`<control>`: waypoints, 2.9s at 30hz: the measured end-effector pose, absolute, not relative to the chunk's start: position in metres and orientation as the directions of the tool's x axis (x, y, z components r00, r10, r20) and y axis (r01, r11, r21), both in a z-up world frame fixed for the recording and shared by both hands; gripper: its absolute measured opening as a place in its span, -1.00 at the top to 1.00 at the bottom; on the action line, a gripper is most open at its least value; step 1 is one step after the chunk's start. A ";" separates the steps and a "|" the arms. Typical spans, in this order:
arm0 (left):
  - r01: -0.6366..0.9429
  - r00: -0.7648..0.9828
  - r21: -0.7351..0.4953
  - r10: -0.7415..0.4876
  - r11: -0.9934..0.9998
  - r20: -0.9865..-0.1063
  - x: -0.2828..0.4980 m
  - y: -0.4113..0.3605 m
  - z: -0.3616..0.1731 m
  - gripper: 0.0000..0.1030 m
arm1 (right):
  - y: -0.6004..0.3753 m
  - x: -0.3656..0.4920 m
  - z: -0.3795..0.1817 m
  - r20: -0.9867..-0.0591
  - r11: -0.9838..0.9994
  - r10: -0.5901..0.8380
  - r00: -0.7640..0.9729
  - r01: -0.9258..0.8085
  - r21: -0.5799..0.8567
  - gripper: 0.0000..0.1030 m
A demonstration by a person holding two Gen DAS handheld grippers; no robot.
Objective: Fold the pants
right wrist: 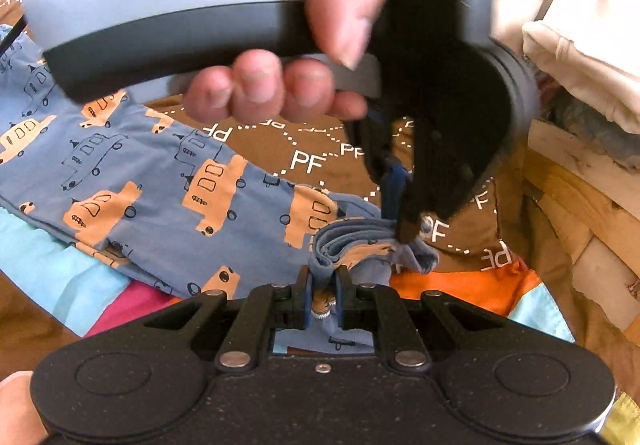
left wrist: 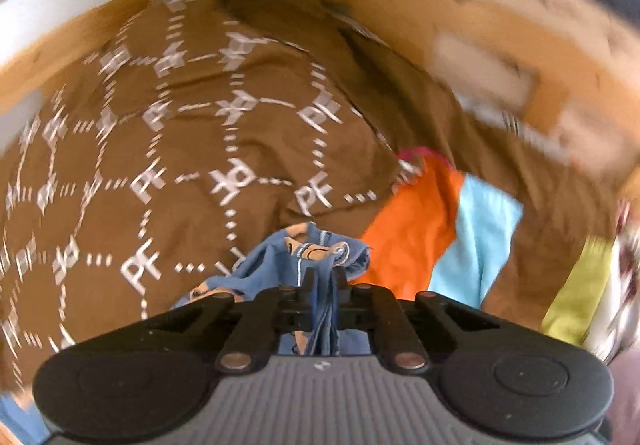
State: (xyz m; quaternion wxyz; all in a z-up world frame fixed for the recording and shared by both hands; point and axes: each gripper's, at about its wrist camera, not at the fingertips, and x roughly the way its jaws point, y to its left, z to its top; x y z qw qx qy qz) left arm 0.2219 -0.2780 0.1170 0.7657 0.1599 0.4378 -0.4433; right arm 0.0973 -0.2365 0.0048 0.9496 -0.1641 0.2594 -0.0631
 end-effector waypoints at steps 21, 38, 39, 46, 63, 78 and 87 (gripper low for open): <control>0.291 0.295 -0.715 -0.771 0.635 -0.565 0.266 -0.042 0.061 0.88 | -0.151 0.084 0.005 -0.436 0.862 0.027 0.899 -0.242 -0.445 0.79; 0.203 0.296 -0.671 -0.698 0.713 -0.652 0.266 -0.040 0.024 0.50 | -0.138 0.090 -0.012 -0.509 0.859 0.049 0.860 -0.296 -0.418 0.70; 0.204 0.304 -0.647 -0.676 0.735 -0.672 0.265 -0.042 0.026 0.56 | -0.138 0.090 -0.012 -0.508 0.859 0.049 0.860 -0.296 -0.418 0.70; 0.252 0.336 -0.596 -0.646 0.763 -0.685 0.257 -0.047 0.041 0.77 | -0.140 0.088 -0.011 -0.501 0.867 0.054 0.864 -0.289 -0.405 0.77; 0.339 0.379 -0.531 -0.629 0.777 -0.679 0.258 -0.011 0.059 0.79 | -0.121 0.095 0.008 -0.496 0.859 0.133 0.858 -0.349 -0.375 0.82; 0.253 0.432 -0.483 -0.545 0.838 -0.719 0.261 0.074 0.048 0.78 | -0.046 0.114 0.001 -0.546 0.813 0.304 0.781 -0.511 -0.278 0.82; 0.235 0.451 -0.458 -0.513 0.858 -0.730 0.255 0.073 0.052 0.14 | -0.061 0.105 0.010 -0.557 0.820 0.306 0.772 -0.511 -0.257 0.24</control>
